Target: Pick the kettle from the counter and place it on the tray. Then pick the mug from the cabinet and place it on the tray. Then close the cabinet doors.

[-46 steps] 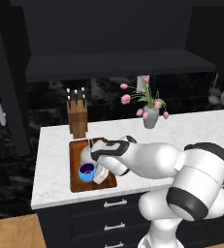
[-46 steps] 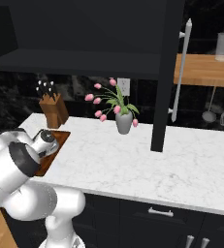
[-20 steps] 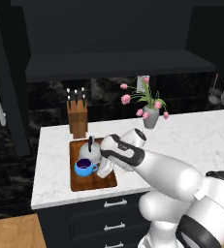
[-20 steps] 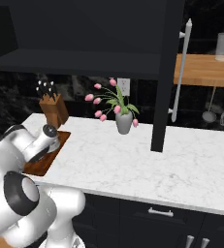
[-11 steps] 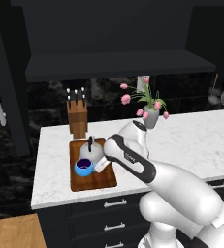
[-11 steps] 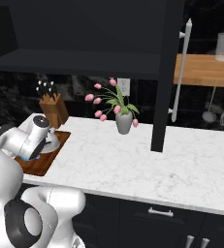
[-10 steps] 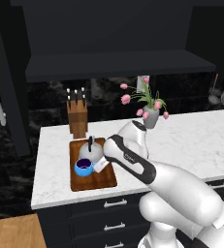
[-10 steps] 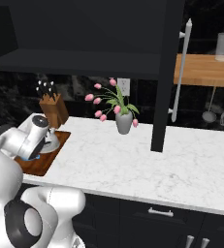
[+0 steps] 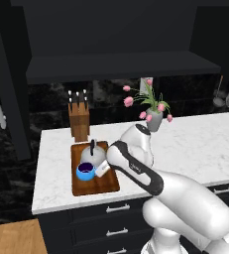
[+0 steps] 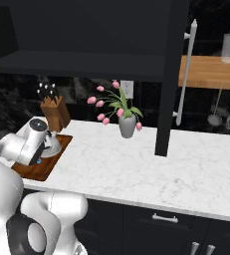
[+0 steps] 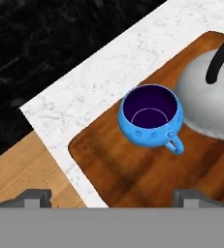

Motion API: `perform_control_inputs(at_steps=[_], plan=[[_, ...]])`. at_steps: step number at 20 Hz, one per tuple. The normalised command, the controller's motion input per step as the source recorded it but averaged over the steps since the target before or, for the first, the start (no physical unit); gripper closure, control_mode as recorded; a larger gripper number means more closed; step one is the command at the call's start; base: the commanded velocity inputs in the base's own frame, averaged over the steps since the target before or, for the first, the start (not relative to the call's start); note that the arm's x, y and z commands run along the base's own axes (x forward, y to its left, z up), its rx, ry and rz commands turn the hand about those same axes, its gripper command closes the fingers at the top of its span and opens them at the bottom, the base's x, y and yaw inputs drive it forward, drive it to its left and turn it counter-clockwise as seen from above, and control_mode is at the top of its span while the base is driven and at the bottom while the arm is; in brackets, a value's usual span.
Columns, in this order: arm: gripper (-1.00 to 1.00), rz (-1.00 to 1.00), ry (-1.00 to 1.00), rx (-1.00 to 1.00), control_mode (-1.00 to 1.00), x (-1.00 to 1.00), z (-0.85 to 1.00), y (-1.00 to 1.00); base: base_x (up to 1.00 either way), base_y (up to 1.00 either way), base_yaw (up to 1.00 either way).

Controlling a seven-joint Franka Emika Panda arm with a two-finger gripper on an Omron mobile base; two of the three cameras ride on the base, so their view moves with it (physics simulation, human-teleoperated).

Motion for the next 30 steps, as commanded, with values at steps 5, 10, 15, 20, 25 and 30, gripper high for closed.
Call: perform_control_inputs(at_steps=[5, 10, 15, 20, 25, 30], plan=[[-1.0, -0.27, 0.0, 0.0, -1.0, -0.21, 0.32, 0.01, 0.0, 0.0, 0.0], [-1.0, -0.19, -0.01, 0.0, -1.0, -0.26, 0.14, 0.29, 0.0, 0.0, 0.0], [-1.0, -0.15, -0.01, 0.0, -1.0, -0.23, 0.29, 0.3, 0.0, 0.0, 0.0], [1.0, -0.04, 0.05, -0.06, -1.0, -0.05, 0.16, 0.28, 0.0, 0.0, 0.0], [1.0, 0.0, -0.02, -0.04, -1.0, -0.07, 0.0, 0.15, 0.0, 0.0, 0.0], [1.0, 0.0, -0.3, -0.18, -1.0, -0.19, 0.02, 0.44, 0.0, 0.0, 0.0]])
